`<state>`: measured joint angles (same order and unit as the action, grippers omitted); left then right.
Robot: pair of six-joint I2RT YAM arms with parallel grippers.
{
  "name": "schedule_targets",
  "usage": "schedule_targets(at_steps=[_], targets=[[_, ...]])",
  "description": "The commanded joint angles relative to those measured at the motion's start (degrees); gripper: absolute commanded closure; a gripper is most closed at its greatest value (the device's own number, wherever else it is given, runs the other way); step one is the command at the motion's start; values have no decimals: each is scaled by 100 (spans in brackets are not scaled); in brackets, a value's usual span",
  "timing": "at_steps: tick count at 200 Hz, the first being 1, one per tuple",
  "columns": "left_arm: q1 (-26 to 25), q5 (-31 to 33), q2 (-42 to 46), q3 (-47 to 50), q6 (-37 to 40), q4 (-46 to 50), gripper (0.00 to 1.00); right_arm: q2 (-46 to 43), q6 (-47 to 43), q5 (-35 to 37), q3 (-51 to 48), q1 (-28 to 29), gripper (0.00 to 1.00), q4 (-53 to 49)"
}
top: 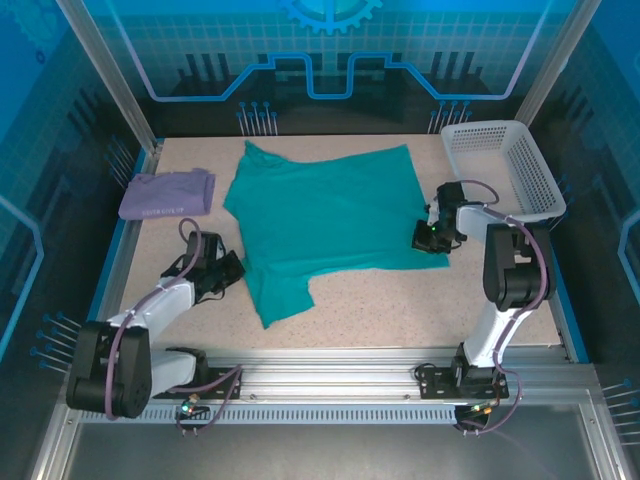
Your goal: Fold the inside-out t-shirt
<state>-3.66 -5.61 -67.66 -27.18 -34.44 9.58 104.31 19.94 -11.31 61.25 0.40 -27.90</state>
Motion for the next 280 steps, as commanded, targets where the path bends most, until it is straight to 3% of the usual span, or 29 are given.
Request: schedule_targets(at_steps=[1,30,106,141,168,243,280], targets=[[137,251,245,184,-33,441,100,-144,-5,294,-155,-121,93,-240],[190,282,460,347,-125,597,100,-179,-17,279,-229,-124,93,-221],[225,435,597,219,-96,843,77,-212,-70,245,-258,-121,93,-202],[210,-80,619,131,-105,210,70,-353,-128,103,-258,-94,91,-98],[160,-97,319,-176,-143,-204,66,-482,-150,69,-229,-67,88,-92],[-123,-32,-1798,-1380,-19,-853,66,-429,-165,-152,-271,-31,88,21],[-188,135,-2490,-1814,171,-808,78,-439,-167,-211,-274,-22,88,48]])
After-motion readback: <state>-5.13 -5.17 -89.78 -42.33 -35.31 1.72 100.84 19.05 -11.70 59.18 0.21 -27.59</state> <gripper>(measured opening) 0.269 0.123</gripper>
